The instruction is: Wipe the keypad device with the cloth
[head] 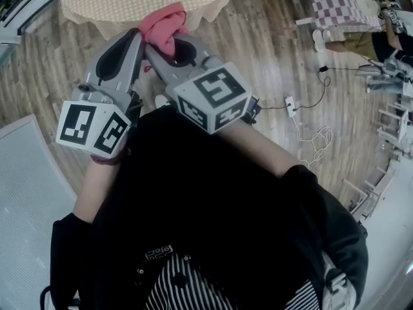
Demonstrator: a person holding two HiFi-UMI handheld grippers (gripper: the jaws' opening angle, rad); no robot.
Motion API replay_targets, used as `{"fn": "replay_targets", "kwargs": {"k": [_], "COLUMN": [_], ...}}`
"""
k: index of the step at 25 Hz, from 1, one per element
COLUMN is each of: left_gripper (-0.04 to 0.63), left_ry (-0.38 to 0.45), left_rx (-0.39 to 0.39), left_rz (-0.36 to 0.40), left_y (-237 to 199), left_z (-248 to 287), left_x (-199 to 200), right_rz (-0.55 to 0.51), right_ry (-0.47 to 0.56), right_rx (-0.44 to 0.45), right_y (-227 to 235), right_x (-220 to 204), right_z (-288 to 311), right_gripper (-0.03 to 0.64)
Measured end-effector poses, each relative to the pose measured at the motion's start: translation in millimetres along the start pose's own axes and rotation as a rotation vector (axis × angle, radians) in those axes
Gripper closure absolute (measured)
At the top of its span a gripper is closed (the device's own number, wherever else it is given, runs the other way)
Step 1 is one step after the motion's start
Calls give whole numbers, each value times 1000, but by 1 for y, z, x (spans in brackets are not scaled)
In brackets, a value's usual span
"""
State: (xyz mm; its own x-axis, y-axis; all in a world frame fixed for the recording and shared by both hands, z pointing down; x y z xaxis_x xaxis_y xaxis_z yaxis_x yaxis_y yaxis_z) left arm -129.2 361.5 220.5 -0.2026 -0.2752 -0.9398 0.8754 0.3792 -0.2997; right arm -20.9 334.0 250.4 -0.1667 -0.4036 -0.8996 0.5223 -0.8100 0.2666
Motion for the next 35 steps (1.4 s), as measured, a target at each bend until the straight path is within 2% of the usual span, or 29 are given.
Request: {"fn": "replay_targets", "kwargs": {"k": [9,18,29,35], "left_gripper": [601,601,601,601], "left_ry": [10,10,5,-8], "left_rx": [86,120,222,254], "left_rz": [3,14,8,9], "left_y": [-41,-75,-105,-112], "left_z": [31,110,181,225], "left_x": [15,34,76,85], "right_rz": [-29,-29,-24,-1], "right_ry": [-26,-33,-57,-62], "right_rx": [96,134,232,253], "right_y": [33,108,173,216], "right_x": [24,55,109,123], "right_z": [50,95,138,150], "right_gripper": [541,541,541,541]}}
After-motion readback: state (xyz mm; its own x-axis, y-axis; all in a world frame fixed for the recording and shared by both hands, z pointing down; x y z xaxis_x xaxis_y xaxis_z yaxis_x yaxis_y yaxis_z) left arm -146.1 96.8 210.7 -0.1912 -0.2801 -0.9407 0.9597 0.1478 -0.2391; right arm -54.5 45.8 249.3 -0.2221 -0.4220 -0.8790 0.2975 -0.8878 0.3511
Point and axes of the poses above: the fingertips, and each gripper's own axes: z forward along the fingers, y to its right, x out of its top, the point moved 7 cm from there along -z, backward along the fingers, and after that the axes turned 4 degrees about -y, right-handed, at the moved point
